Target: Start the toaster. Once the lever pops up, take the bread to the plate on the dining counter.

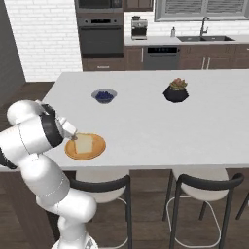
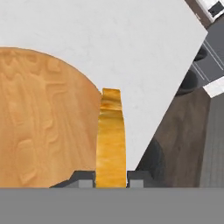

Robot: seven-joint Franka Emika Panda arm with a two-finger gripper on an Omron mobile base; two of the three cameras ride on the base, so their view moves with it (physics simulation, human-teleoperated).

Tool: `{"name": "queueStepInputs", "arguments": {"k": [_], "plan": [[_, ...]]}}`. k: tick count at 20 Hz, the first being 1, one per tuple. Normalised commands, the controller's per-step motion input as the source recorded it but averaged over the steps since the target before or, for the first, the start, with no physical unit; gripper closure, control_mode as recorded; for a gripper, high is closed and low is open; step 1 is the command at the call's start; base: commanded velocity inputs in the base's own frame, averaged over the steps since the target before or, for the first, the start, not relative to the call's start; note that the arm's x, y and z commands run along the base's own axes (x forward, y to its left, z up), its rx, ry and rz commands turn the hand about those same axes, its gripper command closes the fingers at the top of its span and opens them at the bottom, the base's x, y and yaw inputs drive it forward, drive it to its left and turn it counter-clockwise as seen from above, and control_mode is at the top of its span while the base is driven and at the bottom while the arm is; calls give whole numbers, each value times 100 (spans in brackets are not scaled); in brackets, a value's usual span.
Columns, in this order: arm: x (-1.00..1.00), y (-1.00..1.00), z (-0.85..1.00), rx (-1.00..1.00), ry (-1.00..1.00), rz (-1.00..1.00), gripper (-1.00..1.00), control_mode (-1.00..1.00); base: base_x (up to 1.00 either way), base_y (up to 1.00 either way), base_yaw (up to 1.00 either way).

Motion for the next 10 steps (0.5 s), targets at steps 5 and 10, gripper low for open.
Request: {"name": "queueStepInputs", "arguments": {"k": [5, 10], "plan": [[8, 7, -40, 0, -4, 0, 100, -100, 0, 0, 0], [5, 3, -27, 0, -7, 0, -100, -100, 0, 0, 0]]}}
